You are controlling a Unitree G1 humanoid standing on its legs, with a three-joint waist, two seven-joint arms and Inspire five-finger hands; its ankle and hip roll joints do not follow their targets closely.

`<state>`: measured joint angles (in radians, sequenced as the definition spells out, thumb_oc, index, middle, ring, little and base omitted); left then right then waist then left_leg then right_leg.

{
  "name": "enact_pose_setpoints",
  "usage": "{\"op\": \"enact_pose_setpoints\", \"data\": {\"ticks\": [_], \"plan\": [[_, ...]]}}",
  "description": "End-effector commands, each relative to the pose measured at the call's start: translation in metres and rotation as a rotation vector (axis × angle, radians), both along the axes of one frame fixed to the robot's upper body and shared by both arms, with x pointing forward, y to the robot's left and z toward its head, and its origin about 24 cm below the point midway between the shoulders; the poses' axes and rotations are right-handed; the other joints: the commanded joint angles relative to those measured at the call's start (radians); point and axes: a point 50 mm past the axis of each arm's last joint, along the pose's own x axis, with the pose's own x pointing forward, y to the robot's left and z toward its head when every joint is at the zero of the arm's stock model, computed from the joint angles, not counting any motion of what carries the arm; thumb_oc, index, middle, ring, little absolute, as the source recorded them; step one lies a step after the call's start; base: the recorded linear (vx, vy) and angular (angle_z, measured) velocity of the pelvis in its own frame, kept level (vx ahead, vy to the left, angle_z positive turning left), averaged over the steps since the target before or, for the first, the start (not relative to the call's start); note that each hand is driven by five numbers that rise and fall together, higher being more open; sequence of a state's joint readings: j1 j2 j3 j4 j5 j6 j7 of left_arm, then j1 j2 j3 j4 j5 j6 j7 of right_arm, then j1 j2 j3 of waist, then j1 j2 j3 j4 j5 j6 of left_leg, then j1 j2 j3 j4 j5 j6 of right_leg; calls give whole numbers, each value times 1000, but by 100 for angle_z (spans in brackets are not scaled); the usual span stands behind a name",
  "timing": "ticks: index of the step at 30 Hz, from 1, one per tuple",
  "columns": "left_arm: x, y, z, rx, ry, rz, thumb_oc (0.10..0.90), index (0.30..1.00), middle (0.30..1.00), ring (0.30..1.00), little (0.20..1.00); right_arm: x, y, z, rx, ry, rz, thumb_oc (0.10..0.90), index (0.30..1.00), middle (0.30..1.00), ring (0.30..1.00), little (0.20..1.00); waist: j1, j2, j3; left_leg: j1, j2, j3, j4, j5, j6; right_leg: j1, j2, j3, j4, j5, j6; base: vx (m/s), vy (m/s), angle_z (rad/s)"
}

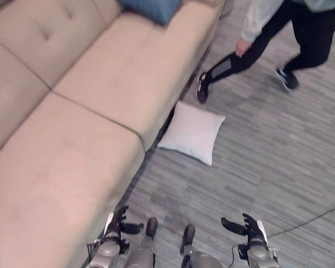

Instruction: Pick up all the scattered cushions and arrange them neatly on the sofa.

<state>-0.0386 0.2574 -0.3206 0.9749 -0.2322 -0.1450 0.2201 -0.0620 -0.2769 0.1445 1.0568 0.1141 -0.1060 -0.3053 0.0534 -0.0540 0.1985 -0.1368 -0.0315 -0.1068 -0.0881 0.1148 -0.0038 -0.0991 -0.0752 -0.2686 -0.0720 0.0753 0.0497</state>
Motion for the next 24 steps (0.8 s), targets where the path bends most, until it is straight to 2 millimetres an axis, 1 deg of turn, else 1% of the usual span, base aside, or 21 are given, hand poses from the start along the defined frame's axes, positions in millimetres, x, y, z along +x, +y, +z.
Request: {"op": "enact_pose_setpoints", "data": {"ticks": [1,2,4,6,8,9,11,12,14,15,16,18,19,20,22,23,24], "plan": [[20,-6,8,-17,-67,-16,800,900,900,900,900,-1,-12,5,-40,-13,16,800,900,900,900,900,10,-4,-13,-26,-9,40,95,-157,0,13,-58,15,107,-97,93,83,74,-4],[14,-3,6,-23,-53,2,800,900,900,900,900,-12,-14,-1,-28,38,-2,800,900,900,900,900,21,2,-30,7,-18,32,111,-182,16,19,-71,22,166,-107,102,104,108,-3],[14,-3,6,-32,-59,3,800,900,900,900,900,-19,-15,-4,-24,65,-4,800,900,900,900,900,25,5,-30,24,-28,24,139,-204,33,11,-87,32,244,-102,111,80,108,-10],[13,-3,7,-34,-62,2,800,900,900,900,900,-21,-16,-5,-19,66,-10,800,900,900,900,900,21,7,-16,38,-39,15,169,-218,51,-9,-105,44,353,-51,130,18,70,-10],[15,-3,8,-31,-69,-10,800,900,900,900,900,-23,-14,-6,-8,74,-9,800,900,900,900,900,10,22,2,49,-33,0,179,-217,64,-54,-102,67,466,-19,131,-9,55,12],[16,-4,8,-30,-69,-18,800,900,900,900,900,-23,-13,-6,-7,73,-9,800,900,900,900,900,8,29,10,53,-28,-5,184,-217,68,-71,-95,77,506,-28,128,-10,42,19],[15,-6,8,-28,-66,-31,800,900,900,900,900,-26,-12,-8,-1,82,-9,800,900,900,900,900,5,35,12,70,-25,-13,176,-219,68,-97,-79,93,530,-50,115,42,24,17],[15,-6,7,-26,-63,-35,800,900,900,900,900,-27,-12,-8,-1,85,-8,800,900,900,900,900,4,33,9,79,-27,-17,170,-220,66,-102,-74,95,513,-61,109,100,-18,10],[16,-6,7,-22,-57,-35,800,900,900,900,900,-25,-11,-9,4,89,3,800,900,900,900,900,-1,27,1,93,-23,-17,154,-226,60,-101,-61,86,438,-99,93,127,-76,3],[17,-5,7,-20,-56,-35,800,900,900,900,900,-24,-10,-9,6,91,10,800,900,900,900,900,-3,22,-3,99,-23,-17,149,-231,55,-104,-55,83,393,-104,88,142,-109,-5],[18,-6,7,-19,-58,-38,800,900,900,900,900,-24,-9,-9,9,92,16,800,900,900,900,900,-8,14,-6,104,-27,-18,147,-235,53,-121,-45,87,341,-97,87,154,-114,-7],[22,-9,9,-28,-73,-46,800,900,900,900,900,-24,-9,-9,14,94,12,800,900,900,900,900,-20,12,-6,132,-26,-35,136,-245,45,-164,-18,104,277,-70,90,182,-129,-8],[23,-11,10,-33,-82,-55,800,900,900,900,900,-24,-9,-9,20,92,8,800,900,900,900,900,-25,10,-7,142,-29,-41,133,-249,41,-166,-14,103,259,-65,92,189,-148,-7],[24,-13,11,-41,-88,-61,800,900,900,900,900,-25,-9,-9,21,90,2,800,900,900,900,900,-29,9,-10,150,-28,-47,131,-256,36,-158,-13,104,240,-63,97,185,-156,2],[21,-18,9,-50,-80,-67,800,900,900,900,900,-30,-7,-11,33,95,1,800,900,900,900,900,-38,2,-24,164,-31,-50,130,-270,27,-126,8,131,203,-62,82,172,-156,23],[21,-18,9,-50,-79,-67,800,900,900,900,900,-30,-7,-11,33,95,1,800,900,900,900,900,-38,2,-24,165,-30,-50,130,-270,27,-124,9,131,203,-62,82,270,-278,26],[21,-25,7,-69,-73,-80,800,900,900,900,900,-31,-10,-10,26,92,-6,800,900,900,900,900,-42,7,-43,167,-8,-32,156,-284,-7,-70,14,111,155,-75,66,193,-203,16]]}}
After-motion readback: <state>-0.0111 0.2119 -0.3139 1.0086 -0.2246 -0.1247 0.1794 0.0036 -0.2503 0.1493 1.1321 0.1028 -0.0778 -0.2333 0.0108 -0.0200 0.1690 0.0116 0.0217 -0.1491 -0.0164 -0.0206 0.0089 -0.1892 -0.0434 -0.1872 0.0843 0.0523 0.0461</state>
